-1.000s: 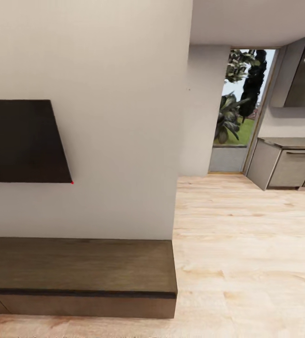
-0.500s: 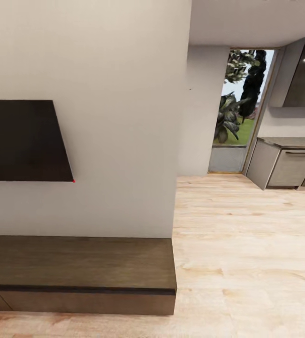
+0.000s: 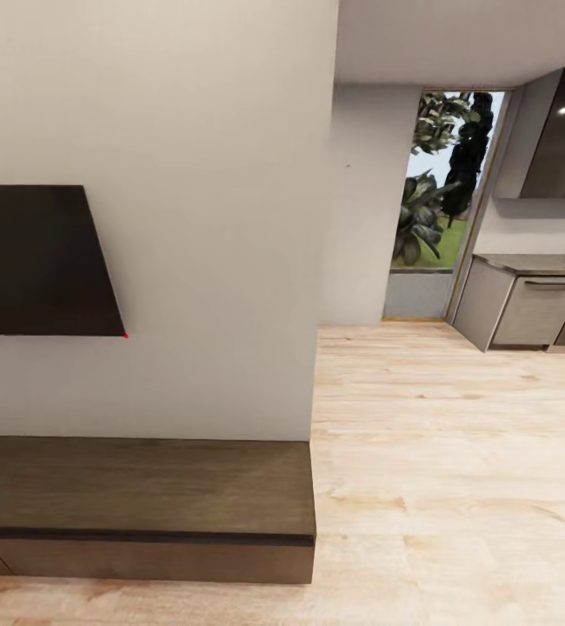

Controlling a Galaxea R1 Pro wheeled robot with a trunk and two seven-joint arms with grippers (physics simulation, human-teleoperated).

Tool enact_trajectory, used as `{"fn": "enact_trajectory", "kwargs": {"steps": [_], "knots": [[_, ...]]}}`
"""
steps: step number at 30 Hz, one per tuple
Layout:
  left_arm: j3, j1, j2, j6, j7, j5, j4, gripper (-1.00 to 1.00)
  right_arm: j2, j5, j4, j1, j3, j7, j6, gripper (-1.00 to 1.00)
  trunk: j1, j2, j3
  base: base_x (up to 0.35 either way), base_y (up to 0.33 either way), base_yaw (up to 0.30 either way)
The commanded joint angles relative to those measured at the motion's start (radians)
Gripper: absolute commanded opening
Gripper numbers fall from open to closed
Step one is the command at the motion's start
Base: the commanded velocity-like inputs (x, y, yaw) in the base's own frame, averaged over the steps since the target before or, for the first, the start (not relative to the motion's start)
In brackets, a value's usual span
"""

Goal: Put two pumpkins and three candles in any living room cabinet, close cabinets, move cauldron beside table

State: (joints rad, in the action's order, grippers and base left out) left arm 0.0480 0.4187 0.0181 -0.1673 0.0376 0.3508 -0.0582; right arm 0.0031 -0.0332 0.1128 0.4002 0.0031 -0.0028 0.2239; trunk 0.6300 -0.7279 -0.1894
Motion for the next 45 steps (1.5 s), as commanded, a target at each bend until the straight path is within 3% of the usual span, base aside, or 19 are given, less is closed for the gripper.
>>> {"fn": "enact_trajectory", "kwargs": {"steps": [1,18,24,29,35,45], "knots": [[0.005,0.000,0.000,-0.006,0.004,0.004,-0.003,1.00,0.000,-0.004,0.002,0.000,0.000,0.000,0.006,1.00,0.000,-0.001,-0.001,0.000,-0.005,0.000],[0.015,0.000,0.000,-0.011,-0.006,0.014,-0.019,1.00,-0.003,0.001,0.009,0.000,-0.004,0.006,0.007,1.00,0.000,-0.001,-0.001,0.000,0.000,0.000],[0.015,0.000,0.045,-0.006,-0.005,0.015,-0.021,1.00,-0.005,0.003,0.013,0.000,-0.007,0.008,0.000,1.00,0.000,-0.001,-0.001,0.000,0.000,0.000],[0.015,0.000,0.052,0.006,-0.013,0.015,-0.039,1.00,-0.005,0.004,0.013,0.000,-0.007,0.009,-0.007,1.00,0.000,-0.001,-0.001,0.000,0.000,0.000],[0.010,0.000,0.068,0.081,-0.019,0.012,-0.057,1.00,-0.005,0.004,0.012,0.001,-0.005,0.008,-0.028,1.00,0.000,-0.001,-0.001,0.000,0.000,0.000],[0.010,0.000,0.074,0.088,-0.018,0.012,-0.054,1.00,-0.005,0.004,0.011,0.001,-0.004,0.009,-0.035,1.00,0.000,-0.001,-0.001,0.000,0.000,0.000]]}}
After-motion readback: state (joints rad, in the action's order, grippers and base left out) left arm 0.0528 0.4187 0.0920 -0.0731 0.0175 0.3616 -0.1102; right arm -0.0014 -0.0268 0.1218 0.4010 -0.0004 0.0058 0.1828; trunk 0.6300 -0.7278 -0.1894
